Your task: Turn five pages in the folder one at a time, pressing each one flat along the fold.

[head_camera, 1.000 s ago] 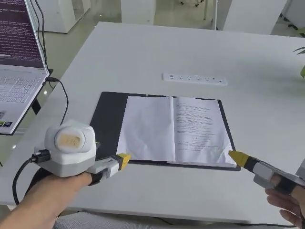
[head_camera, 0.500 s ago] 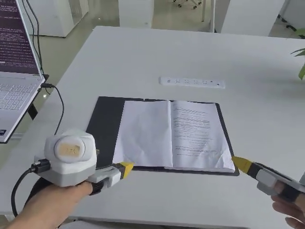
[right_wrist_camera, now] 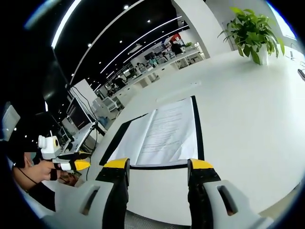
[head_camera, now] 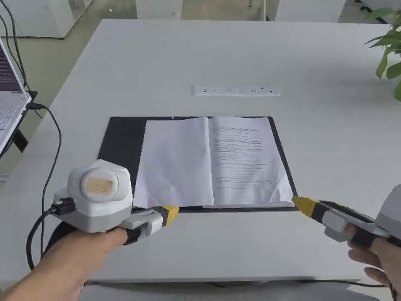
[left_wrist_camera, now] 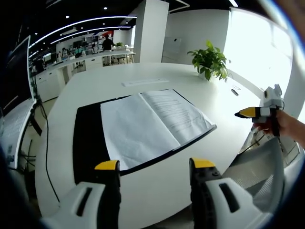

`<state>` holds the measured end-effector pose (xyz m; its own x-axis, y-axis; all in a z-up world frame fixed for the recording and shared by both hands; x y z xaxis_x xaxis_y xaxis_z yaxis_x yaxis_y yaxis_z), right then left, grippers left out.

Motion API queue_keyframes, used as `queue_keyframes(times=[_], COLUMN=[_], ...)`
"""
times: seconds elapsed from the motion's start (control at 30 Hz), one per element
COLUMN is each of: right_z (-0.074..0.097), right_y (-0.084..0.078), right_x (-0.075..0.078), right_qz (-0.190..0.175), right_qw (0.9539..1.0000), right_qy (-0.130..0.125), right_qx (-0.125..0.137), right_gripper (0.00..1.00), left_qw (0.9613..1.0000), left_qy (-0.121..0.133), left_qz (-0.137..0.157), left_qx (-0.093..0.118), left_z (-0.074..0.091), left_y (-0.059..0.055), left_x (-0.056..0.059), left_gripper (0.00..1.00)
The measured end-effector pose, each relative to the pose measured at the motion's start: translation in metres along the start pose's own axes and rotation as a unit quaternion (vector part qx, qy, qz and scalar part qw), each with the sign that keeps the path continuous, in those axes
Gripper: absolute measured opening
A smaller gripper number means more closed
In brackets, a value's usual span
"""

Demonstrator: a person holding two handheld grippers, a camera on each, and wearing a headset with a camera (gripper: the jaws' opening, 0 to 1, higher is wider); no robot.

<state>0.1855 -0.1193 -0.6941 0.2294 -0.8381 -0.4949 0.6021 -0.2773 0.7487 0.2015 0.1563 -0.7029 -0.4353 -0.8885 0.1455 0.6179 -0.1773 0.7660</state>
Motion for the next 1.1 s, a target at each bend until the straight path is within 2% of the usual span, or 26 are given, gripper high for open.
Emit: queue_keyframes(times=[0.23,0.33,0.53,0.67,0.73,1.03,1.1], right_z=[-0.003,-0.007,-0.013,-0.016,-0.018,-0.022,-0.023], right_y=[-0.002,-0.003,-0.003,0.0,0.001,-0.002,-0.002], right_x=[0.006,0.011,0.016,0.022,0.027,0.041,0.042], right_qz=[0.004,0.0,-0.002,-0.006,-0.007,-0.021,-0.023], right_qw=[1.0,1.0,1.0,1.0,1.0,0.9997,0.9996], right_qy=[-0.002,-0.003,-0.001,-0.001,-0.002,-0.008,-0.01], right_qx=[-0.004,-0.004,-0.003,-0.004,-0.005,-0.01,-0.01], right_gripper=[0.47,0.46,0.46,0.45,0.45,0.44,0.44], left_qw=[0.9982,0.9968,0.9949,0.9937,0.9935,0.9929,0.9929], left_qy=[-0.047,-0.064,-0.084,-0.088,-0.087,-0.075,-0.072], left_qz=[-0.035,-0.049,-0.055,-0.068,-0.073,-0.091,-0.094], left_qx=[-0.012,-0.005,0.008,0.011,0.011,0.016,0.012], left_z=[-0.045,-0.068,-0.106,-0.13,-0.142,-0.177,-0.185], left_y=[0.009,0.018,0.033,0.037,0.037,0.038,0.037], left_x=[0.043,0.063,0.092,0.106,0.109,0.122,0.124], left_gripper=[0.56,0.55,0.56,0.55,0.55,0.59,0.59])
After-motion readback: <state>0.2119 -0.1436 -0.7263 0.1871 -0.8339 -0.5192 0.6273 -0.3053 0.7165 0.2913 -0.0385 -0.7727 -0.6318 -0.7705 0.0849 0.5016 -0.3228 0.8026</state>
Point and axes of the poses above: the centre of the closed fingertips' face, and the gripper's own axes: z roughly backward along the fingers, x roughly to its right, y roughly out of its top, the point moved 2 cm from there along z, roughly backward along the fingers, and after that the axes turned 1 degree about z, right-handed, at the moved point
